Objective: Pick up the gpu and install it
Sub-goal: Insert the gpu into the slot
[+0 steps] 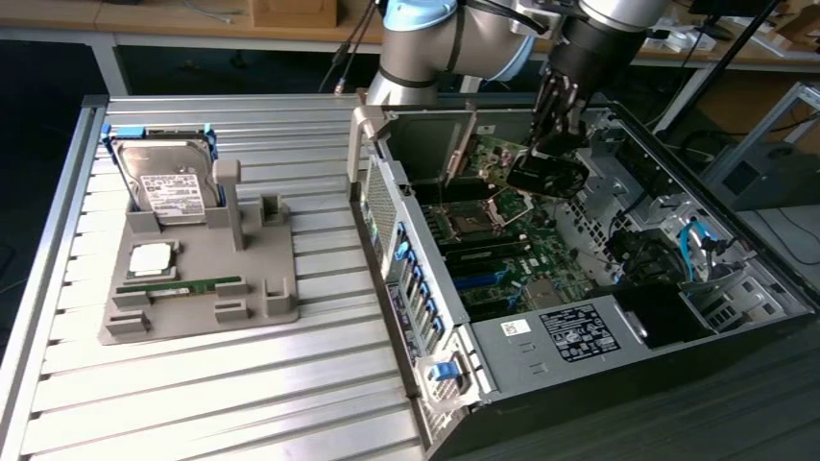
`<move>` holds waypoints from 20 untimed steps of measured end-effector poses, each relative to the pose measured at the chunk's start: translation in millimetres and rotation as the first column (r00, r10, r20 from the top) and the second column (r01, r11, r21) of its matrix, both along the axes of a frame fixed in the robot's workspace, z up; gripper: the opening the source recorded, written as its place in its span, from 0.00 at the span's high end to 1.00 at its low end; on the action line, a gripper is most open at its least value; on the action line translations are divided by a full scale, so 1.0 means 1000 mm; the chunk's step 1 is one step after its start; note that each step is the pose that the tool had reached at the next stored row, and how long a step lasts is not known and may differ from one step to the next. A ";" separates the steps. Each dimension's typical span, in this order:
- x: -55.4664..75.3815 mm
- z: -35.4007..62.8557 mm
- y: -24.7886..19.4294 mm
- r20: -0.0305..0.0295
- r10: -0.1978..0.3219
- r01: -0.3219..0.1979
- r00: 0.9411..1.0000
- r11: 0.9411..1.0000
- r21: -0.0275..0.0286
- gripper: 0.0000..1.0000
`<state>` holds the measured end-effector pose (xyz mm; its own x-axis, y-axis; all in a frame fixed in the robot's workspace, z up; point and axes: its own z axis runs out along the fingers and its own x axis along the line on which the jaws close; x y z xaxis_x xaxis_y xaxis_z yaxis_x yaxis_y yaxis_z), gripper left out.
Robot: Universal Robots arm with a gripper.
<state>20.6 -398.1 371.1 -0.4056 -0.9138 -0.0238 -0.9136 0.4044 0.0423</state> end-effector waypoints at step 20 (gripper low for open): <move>0.001 -0.0002 0.0000 0.000 0.042 -0.042 0.999 0.999 0.000 0.73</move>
